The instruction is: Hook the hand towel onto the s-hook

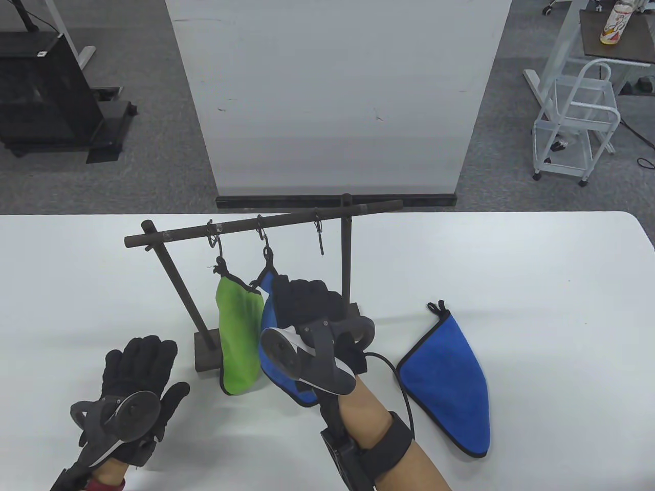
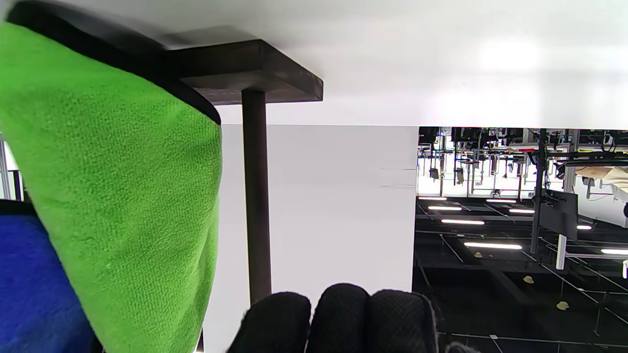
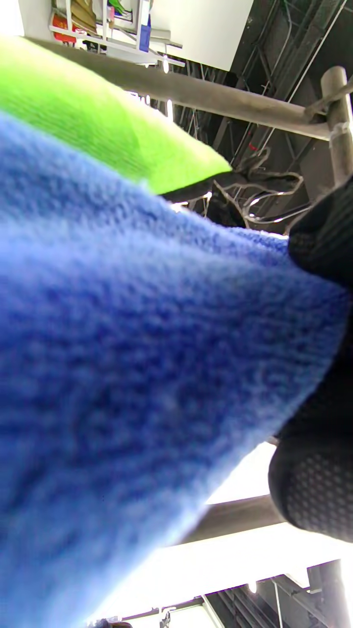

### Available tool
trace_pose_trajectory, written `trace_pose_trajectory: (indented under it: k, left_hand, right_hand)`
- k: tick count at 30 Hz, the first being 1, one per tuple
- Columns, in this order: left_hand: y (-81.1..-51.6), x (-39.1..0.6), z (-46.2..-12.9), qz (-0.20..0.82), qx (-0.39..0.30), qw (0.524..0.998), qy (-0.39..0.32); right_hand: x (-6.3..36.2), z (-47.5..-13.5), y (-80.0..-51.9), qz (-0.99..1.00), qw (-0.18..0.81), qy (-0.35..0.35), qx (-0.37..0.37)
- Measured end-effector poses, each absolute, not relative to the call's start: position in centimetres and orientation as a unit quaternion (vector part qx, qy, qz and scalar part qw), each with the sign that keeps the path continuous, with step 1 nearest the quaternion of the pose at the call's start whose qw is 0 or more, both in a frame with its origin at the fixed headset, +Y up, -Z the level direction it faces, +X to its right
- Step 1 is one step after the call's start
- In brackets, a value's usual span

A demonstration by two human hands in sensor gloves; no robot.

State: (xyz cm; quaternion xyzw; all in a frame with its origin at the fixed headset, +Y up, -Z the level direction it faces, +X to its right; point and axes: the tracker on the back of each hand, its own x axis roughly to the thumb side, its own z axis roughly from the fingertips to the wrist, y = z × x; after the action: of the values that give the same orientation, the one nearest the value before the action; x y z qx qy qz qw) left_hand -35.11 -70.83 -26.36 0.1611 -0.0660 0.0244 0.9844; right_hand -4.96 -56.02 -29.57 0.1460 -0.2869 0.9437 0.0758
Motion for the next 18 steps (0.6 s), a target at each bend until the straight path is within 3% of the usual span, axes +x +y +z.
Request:
trace_pose_trajectory:
  k: [11, 18]
  left_hand:
    - [-70.8, -35.1, -26.3, 0.022, 0.168, 0.984, -0.062]
    - [-71.1, -34.9, -26.4, 0.012, 0.164, 0.984, -0.065]
  right_hand:
    - [-4.3, -29.7, -57.8, 0.954, 0.064, -0.255, 0.142]
    - [-0.8, -29.2, -58.5, 0.961, 0.049, -0.246, 0.115]
